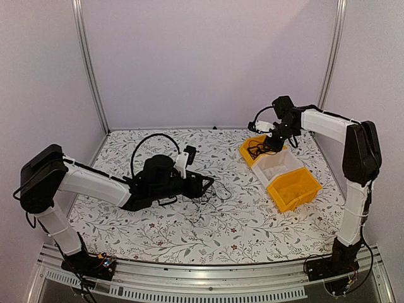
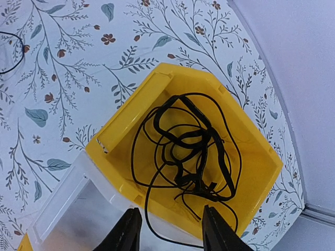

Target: Untangle the cables

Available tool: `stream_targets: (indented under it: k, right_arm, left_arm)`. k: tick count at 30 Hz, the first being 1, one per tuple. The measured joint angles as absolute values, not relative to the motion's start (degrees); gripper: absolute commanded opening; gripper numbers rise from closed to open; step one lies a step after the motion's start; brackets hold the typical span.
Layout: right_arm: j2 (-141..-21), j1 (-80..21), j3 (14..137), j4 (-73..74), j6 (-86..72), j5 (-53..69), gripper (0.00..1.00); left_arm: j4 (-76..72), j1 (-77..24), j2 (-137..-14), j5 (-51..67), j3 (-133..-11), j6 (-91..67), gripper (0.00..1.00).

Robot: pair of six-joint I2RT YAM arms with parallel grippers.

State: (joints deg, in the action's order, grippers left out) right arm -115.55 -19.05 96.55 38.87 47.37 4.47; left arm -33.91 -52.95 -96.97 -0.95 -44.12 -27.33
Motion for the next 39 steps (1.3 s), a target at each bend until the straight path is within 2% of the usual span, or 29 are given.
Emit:
stream_targets:
  k: [4, 10, 15, 19, 26, 33, 35, 39]
  right_arm:
    - [-108.6, -19.0, 92.5, 39.1, 46.0, 5.4, 0.48]
    - [-96.8, -19.0, 84.5, 35.1, 40.9, 12.8, 0.59]
    - [-89.1, -19.0, 76.2, 28.2, 35.4, 23.8, 0.59]
    - [-90.6, -19.1, 74.8, 26.1, 32.9, 31.9, 0.58]
    - [-97.3, -19.9, 69.9, 25.7, 31.9, 40.4, 0.58]
    - [-97.5, -20.0, 69.1, 25.3, 32.0, 42.2, 0.57]
    - [-97.5, -20.0, 69.1, 25.2, 32.2, 42.2, 0.57]
    - [-97.5, -20.1, 69.1, 25.3, 32.4, 42.1, 0.57]
  left_arm:
    - [-29.8, -52.4, -95.1, -2.2, -44.6, -26.0, 0.62]
    - [-19.7, -51.1, -92.9, -7.4, -47.3, -24.6, 0.62]
    - [-10.0, -48.3, -92.1, -9.8, -48.6, -24.8, 0.59]
    - [-3.7, -46.7, -92.1, -8.8, -49.3, -23.3, 0.56]
    - [5.5, -46.1, -96.1, -5.9, -57.5, -18.9, 0.42]
    - [11.3, -45.4, -101.4, -2.7, -62.0, -16.6, 0.42]
    - [12.8, -45.3, -101.7, -2.1, -62.2, -16.4, 0.38]
    - [15.6, -44.9, -103.2, -0.7, -64.3, -15.8, 0.15]
